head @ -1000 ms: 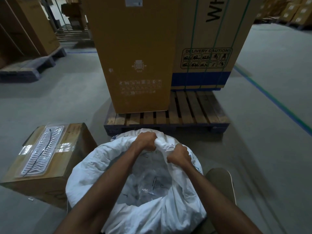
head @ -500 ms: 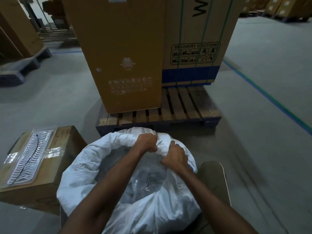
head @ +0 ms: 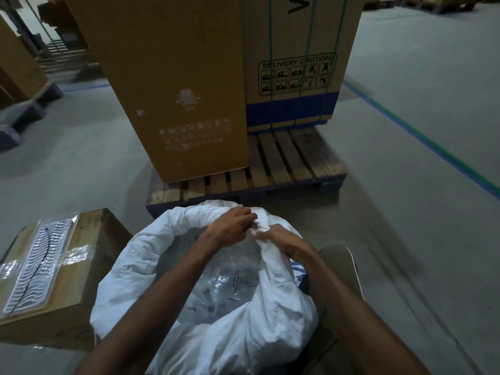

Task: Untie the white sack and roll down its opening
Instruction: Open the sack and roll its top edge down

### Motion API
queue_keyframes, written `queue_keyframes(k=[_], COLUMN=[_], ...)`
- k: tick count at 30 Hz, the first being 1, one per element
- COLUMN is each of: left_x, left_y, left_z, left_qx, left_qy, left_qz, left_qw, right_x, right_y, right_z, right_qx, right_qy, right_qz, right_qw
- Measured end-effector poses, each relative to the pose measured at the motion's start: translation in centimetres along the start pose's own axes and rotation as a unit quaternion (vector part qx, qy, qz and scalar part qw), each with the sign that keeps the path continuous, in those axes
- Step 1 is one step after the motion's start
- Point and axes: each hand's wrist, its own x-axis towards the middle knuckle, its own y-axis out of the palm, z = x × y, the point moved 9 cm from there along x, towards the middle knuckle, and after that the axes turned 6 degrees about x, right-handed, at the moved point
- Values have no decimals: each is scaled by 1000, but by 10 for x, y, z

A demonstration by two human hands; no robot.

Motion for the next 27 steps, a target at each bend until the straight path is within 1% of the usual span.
queue_keyframes(k=[1, 2, 4, 6, 8, 10, 12, 13, 15, 16, 17, 18, 19, 20, 21, 22, 23, 24, 26, 27], left_x=[2, 3, 4, 6, 11, 16, 14, 11, 8, 8, 10, 11, 13, 13, 14, 13, 12, 14, 20, 24], left_y=[1, 0, -2, 5, 11, 8, 5, 3, 3, 1, 0, -4, -6, -7, -12, -18, -24, -27, -28, -25], left_z=[7, 15, 30, 37, 30, 18, 5, -2, -11, -14, -14, -12, -7, -1, 5, 10, 13, 12, 7, 6], left_qx=[4, 3, -5, -10, -16, -73, -141, -161, -156, -147, -137, -118, -92, -62, -29, 1, 20, 28, 20, 5], left_qy=[-34, -71, -138, -177, -162, -106, -46, -27, -14, -22, -34, -50, -78, -118, -161, -204, -236, -250, -236, -217], left_qz=[18, 26, 29, 63, 99, 79, 63, 66, 69, 62, 47, 30, 21, 13, -4, -25, -45, -57, -55, -46], left_qw=[999, 997, 990, 982, 982, 989, 987, 984, 985, 987, 989, 991, 992, 991, 987, 979, 971, 966, 970, 975], right_x=[-5, -13, -27, -40, -35, -22, -13, -8, -4, -3, 1, 0, 0, -5, -10, -16, -22, -26, -26, -21], right_y=[2, 1, -8, -8, -10, -18, -22, -19, -17, -16, -14, -14, -17, -22, -28, -32, -33, -34, -39, -39], right_z=[-1, -2, -11, -22, -35, -38, -41, -44, -41, -39, -42, -42, -39, -35, -29, -26, -23, -25, -29, -31], right_qx=[-33, -79, -154, -162, -58, 67, 181, 255, 322, 327, 325, 284, 212, 111, 21, -27, -26, -12, 19, 53], right_qy=[-18, -39, -70, -58, -49, -33, 16, 35, 35, 41, 49, 64, 61, 52, 21, -2, -22, -30, -35, -35], right_qz=[-18, -52, -147, -194, -204, -195, -151, -115, -67, -58, -56, -69, -85, -114, -153, -186, -212, -238, -283, -284], right_qw=[999, 995, 975, 966, 976, 978, 972, 959, 944, 942, 943, 954, 972, 986, 988, 982, 977, 971, 958, 957])
